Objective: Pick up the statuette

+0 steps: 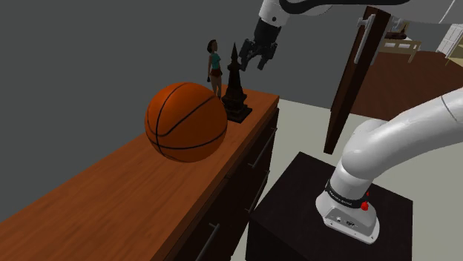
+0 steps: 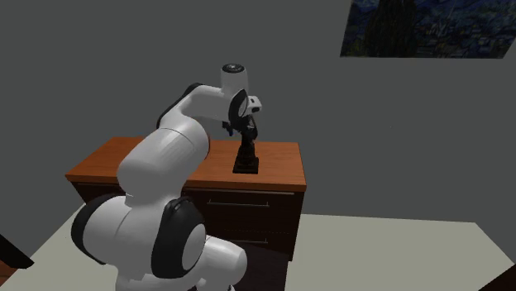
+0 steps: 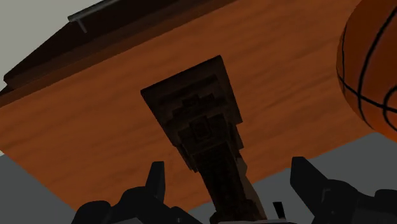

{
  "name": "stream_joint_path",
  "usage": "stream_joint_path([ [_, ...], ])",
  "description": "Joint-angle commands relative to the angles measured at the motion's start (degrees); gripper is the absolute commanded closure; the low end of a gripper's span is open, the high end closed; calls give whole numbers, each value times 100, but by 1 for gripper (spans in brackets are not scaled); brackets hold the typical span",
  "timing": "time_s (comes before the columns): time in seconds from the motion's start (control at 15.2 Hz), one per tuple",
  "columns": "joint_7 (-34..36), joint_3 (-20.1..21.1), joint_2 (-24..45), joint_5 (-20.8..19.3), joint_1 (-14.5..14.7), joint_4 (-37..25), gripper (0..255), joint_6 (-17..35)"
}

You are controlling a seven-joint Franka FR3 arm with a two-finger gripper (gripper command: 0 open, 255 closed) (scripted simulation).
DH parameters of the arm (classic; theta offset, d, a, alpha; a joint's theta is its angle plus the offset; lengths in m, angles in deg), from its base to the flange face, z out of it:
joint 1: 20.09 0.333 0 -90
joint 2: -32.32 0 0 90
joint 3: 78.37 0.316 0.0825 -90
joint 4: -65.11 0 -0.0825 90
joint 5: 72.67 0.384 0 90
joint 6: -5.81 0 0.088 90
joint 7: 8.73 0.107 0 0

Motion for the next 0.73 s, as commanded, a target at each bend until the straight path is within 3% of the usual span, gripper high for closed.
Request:
stream_joint_path([
  [0.0,255,89,237,35,-70,-177,0,390],
  [0.26,674,254,596,41,-187,-472,0,930],
  [0.66,632,268,519,77,-170,52,0,1375],
])
